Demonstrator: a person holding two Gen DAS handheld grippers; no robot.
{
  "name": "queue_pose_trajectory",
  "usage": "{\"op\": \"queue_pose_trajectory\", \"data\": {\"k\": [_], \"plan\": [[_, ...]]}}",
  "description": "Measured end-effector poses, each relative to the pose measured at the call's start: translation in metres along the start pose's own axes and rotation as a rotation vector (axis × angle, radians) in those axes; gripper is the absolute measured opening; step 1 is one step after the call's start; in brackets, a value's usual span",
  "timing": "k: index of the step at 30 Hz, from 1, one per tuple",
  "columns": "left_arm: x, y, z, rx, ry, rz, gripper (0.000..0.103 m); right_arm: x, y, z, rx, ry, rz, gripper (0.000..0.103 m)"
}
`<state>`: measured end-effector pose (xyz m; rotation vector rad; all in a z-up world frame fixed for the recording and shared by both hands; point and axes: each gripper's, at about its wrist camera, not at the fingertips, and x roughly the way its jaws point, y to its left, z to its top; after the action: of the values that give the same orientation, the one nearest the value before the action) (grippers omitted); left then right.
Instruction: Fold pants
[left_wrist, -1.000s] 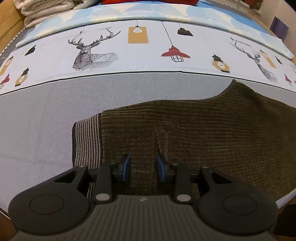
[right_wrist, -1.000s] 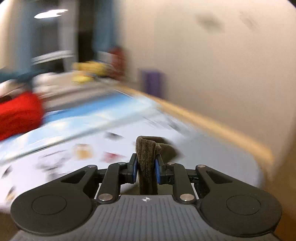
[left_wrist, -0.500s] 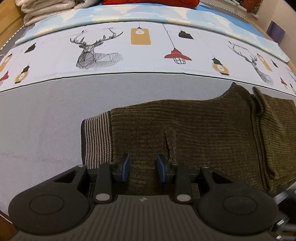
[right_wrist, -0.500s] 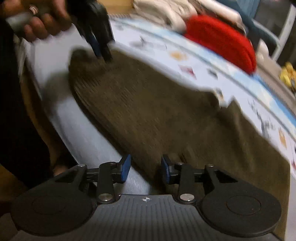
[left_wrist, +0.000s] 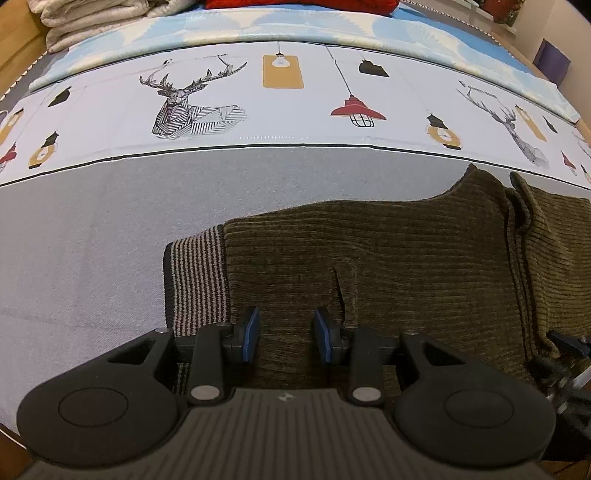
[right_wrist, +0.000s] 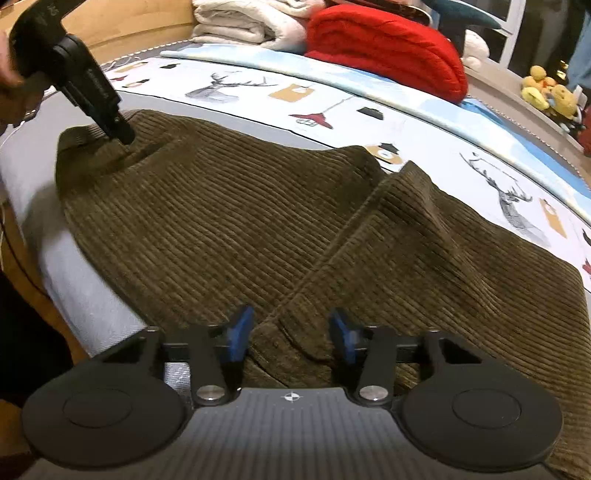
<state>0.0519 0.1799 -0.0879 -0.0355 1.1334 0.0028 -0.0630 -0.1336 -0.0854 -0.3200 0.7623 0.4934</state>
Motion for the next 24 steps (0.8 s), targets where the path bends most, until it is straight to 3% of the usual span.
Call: {"op": "queue_pose_trajectory", "data": {"k": [5, 8, 10, 14, 18, 20, 23, 24], "plan": [[0.0, 0.002, 0.002, -0.012, -0.004, 0.0, 0.036, -0.037, 0.007, 0.015, -0.037, -0.122, -0.011, 0.018], [0.001, 0.001, 0.003, -0.011, -0.003, 0.002, 0.036, -0.028, 0.019, 0.002, -0.135, -0.021, 0.047, 0.016], [0.0, 0.0, 0.003, -0.014, 0.0, -0.001, 0.036, -0.02, 0.025, -0.008, -0.189, 0.0, 0.018, 0.018], [-0.001, -0.003, 0.0, 0.008, -0.001, -0.005, 0.036, -0.04, 0.015, 0.003, -0.067, -0.078, 0.028, 0.02], [0.0, 0.001, 0.001, -0.006, 0.002, 0.002, 0.036, -0.053, -0.002, 0.009, 0.051, -0.154, -0.024, 0.021], [0.0, 0.0, 0.001, -0.009, 0.002, 0.002, 0.036, -0.045, -0.008, 0.006, 0.077, -0.114, -0.06, 0.021], [0.0, -0.003, 0.0, 0.006, 0.003, 0.004, 0.036, -0.013, -0.007, -0.006, 0.038, 0.067, -0.059, 0.02], [0.0, -0.003, 0.0, 0.007, 0.003, 0.004, 0.036, -0.012, -0.004, -0.009, 0.016, 0.047, -0.072, 0.02]]}}
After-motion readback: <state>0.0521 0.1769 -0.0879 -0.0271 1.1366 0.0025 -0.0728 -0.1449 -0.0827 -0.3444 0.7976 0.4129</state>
